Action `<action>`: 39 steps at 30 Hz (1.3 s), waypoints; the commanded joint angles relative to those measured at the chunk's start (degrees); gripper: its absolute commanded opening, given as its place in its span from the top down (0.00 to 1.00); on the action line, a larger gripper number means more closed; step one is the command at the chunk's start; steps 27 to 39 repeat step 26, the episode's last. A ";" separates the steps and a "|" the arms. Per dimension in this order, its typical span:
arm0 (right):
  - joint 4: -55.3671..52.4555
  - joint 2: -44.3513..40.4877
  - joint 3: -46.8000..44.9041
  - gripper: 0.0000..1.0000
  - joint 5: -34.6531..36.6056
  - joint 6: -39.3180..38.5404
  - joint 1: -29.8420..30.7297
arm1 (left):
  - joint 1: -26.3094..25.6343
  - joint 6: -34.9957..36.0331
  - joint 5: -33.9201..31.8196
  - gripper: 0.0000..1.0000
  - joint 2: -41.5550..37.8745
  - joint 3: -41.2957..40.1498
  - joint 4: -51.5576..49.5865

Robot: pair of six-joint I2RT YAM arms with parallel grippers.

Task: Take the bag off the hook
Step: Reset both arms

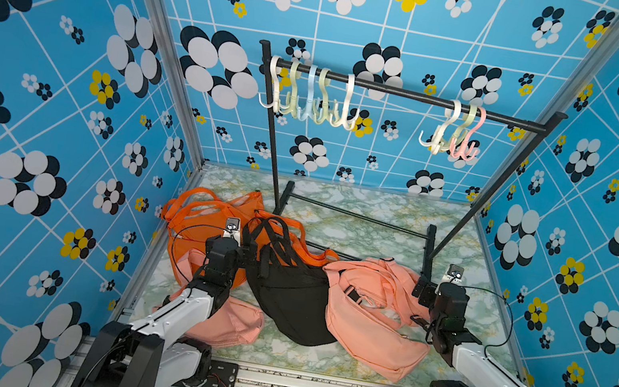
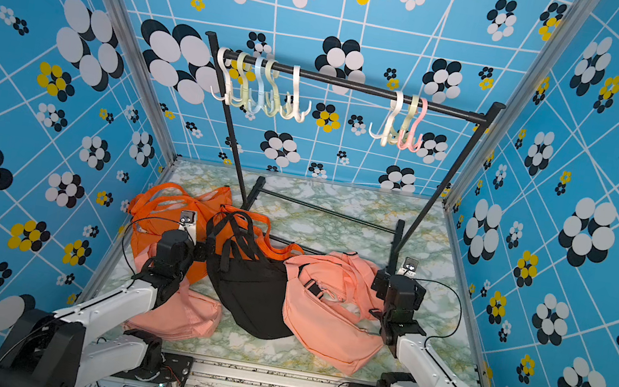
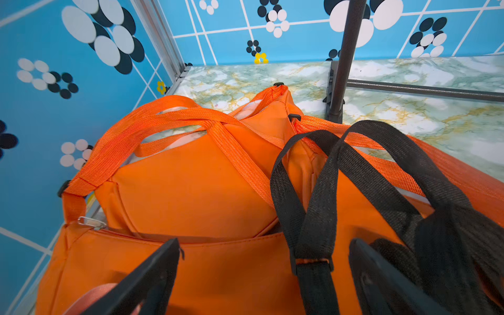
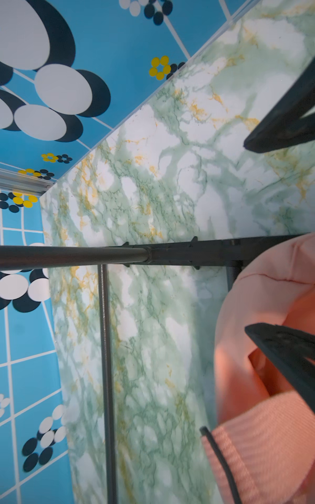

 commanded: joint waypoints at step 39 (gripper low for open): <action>29.26 26.61 6.88 0.01 -19.48 -6.80 -8.56 | 9.39 1.82 23.53 0.01 20.44 1.68 24.04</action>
